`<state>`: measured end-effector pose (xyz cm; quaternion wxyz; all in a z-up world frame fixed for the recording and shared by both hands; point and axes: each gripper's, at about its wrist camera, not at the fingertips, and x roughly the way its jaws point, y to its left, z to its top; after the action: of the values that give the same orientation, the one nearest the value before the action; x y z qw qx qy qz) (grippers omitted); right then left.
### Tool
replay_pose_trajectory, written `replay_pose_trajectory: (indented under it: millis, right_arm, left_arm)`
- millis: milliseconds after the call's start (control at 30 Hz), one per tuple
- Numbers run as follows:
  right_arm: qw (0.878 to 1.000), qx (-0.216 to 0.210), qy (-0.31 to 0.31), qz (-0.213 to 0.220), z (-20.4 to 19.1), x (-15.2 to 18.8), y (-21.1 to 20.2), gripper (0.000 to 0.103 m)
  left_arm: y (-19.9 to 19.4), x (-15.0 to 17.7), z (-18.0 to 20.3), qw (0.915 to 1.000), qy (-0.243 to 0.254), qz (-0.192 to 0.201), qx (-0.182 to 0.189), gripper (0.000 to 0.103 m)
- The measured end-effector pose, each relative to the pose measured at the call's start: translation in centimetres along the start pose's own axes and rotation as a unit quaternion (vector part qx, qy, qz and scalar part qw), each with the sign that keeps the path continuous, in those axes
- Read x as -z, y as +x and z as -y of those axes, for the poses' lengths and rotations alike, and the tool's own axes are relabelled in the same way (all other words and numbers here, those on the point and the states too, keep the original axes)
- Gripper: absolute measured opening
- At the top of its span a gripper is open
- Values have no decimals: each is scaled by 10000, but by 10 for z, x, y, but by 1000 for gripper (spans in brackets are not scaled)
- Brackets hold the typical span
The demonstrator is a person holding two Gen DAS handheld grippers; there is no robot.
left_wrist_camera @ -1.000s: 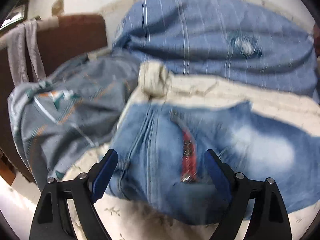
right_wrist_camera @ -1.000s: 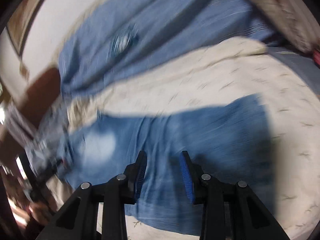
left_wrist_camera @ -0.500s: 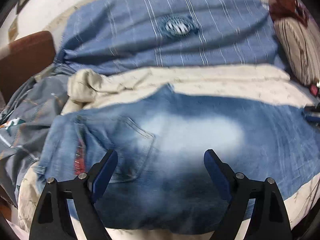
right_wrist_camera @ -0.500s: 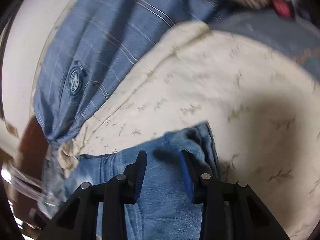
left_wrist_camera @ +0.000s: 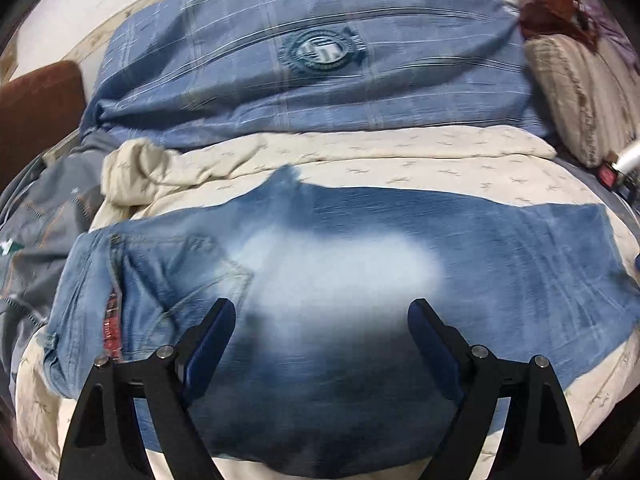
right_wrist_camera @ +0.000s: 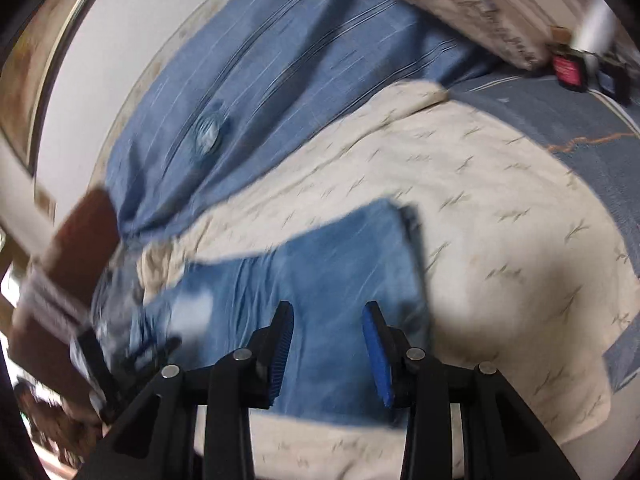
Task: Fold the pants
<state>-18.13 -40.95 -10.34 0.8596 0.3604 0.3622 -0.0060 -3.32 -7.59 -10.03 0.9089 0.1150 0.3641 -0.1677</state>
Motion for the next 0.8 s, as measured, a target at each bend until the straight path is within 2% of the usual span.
replay_pose_trajectory:
  millis: [100,200,233,300,400,500,567,600,633,700,800]
  right_arm:
    - [9995,-79,135,-283,1,14,9,39]
    - [9963,205,338,-760,15,27,23,38]
    - [9957,165,416,-809,19,32,24,38]
    - [9960,136,399,-793,20,35,18,38]
    - [9952,-31,516,-832,21,34,6,38]
    - [9945,-236,811,-619,31,32,-15,38]
    - [9943,-223,952,-424,39,29,-28,45]
    - [9937,-190,1039,-372,43,27,-32,61]
    - [9919,-148,1229,-293,49,21,-33,66]
    - [9888,-209,1454,-253,59,19,-34,66]
    - [9848,-317,1633,-497,69,18,-18,66]
  left_arm:
    - [4,0,7,9999,56,-110,109,89]
    - [13,1,5,9995,-47,-306,102,89]
    - [17,2,4,9990,-91,-417,100,89]
    - [25,4,-1,9975,-245,-640,156,89]
    - [20,3,-6,9976,-408,-507,245,89]
    - [16,2,-7,9974,-448,-418,370,89]
    - [16,2,-6,9972,-456,-428,409,89]
    - [15,2,-7,9970,-476,-427,440,89]
    - [15,2,-6,9967,-503,-417,475,89]
    - [13,1,-5,9967,-515,-383,492,89]
    - [13,1,-2,9970,-465,-386,488,89]
